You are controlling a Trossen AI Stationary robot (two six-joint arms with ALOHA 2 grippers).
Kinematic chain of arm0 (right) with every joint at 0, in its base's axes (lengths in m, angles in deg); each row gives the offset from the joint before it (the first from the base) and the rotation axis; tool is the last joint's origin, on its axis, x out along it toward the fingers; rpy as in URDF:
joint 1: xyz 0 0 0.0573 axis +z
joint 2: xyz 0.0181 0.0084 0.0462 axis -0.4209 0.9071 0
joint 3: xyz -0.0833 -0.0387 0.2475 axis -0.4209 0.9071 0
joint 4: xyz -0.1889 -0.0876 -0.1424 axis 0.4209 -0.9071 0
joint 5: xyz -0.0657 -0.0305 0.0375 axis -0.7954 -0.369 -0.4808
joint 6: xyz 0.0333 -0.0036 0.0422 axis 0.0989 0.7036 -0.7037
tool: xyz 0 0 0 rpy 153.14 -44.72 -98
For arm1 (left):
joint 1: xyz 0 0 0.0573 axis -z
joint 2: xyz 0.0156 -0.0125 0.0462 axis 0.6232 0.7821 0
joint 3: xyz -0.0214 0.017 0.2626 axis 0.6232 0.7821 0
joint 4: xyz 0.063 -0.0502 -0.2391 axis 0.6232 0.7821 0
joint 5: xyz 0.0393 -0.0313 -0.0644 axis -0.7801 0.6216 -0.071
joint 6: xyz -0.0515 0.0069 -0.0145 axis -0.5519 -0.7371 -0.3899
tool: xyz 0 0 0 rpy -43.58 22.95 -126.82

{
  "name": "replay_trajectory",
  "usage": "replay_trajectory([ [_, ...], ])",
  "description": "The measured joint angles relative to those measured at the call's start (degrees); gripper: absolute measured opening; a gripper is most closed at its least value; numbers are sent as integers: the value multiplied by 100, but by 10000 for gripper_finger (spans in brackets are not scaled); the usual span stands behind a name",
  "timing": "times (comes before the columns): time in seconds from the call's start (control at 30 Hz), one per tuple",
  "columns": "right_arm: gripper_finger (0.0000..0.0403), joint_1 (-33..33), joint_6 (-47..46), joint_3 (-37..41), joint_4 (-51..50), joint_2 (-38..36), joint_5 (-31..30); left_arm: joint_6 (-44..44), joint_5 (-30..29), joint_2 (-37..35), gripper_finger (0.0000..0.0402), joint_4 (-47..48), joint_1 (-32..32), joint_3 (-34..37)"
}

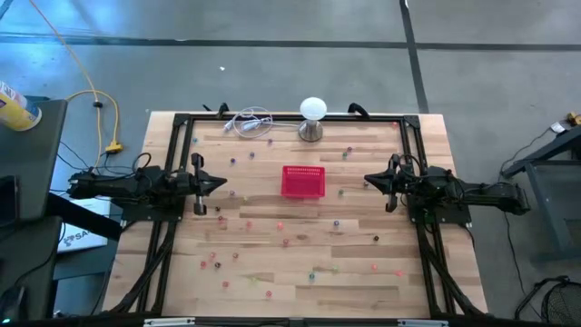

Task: Pick & Place Dice
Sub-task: Put the black dice into the bin

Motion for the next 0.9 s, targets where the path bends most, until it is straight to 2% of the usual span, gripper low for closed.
replay_trajectory([
  [0.23,3,0,-29,1,0,0,-1,75,0,0,0,-8,0,0],
  [0.43,3,0,-1284,1,0,-1,4,-68,2,0,0,-32,0,0],
  [0.6,3,2,-1553,0,52,1,6,-614,4,0,0,-32,0,0],
  [0.73,3,3,-2257,1,139,1,41,-784,4,32,0,-35,0,0],
  [0.8,3,2,-2404,0,182,-1,229,-847,7,59,0,-39,0,0],
  [0.9,3,2,-1981,-2,226,1,649,-941,5,59,0,-60,0,0],
])
